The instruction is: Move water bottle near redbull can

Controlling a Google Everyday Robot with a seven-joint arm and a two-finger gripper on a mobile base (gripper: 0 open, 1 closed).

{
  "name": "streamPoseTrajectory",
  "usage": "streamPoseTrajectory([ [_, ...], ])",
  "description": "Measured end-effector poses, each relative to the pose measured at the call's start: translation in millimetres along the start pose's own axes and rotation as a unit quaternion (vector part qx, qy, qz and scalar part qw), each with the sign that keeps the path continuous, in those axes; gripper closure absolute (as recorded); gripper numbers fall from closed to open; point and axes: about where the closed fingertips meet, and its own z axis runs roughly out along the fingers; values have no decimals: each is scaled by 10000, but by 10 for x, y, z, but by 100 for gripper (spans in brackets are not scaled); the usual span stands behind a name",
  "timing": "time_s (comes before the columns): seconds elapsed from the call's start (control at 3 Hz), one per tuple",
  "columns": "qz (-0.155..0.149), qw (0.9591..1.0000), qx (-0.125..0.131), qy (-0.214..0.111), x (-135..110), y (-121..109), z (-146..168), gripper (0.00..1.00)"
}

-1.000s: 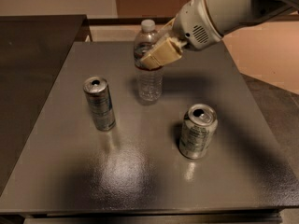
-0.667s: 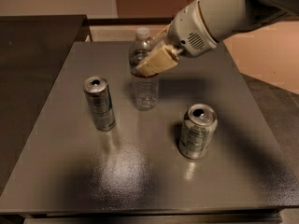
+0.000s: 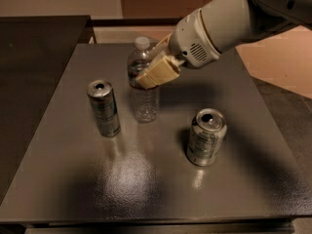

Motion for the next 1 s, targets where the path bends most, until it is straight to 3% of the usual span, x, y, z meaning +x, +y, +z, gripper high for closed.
streamPoseTrajectory([
  [0.33, 50, 10000, -28, -17, 10, 54, 54, 100],
  [1.0, 105, 9999, 50, -29, 27, 113, 122, 59],
])
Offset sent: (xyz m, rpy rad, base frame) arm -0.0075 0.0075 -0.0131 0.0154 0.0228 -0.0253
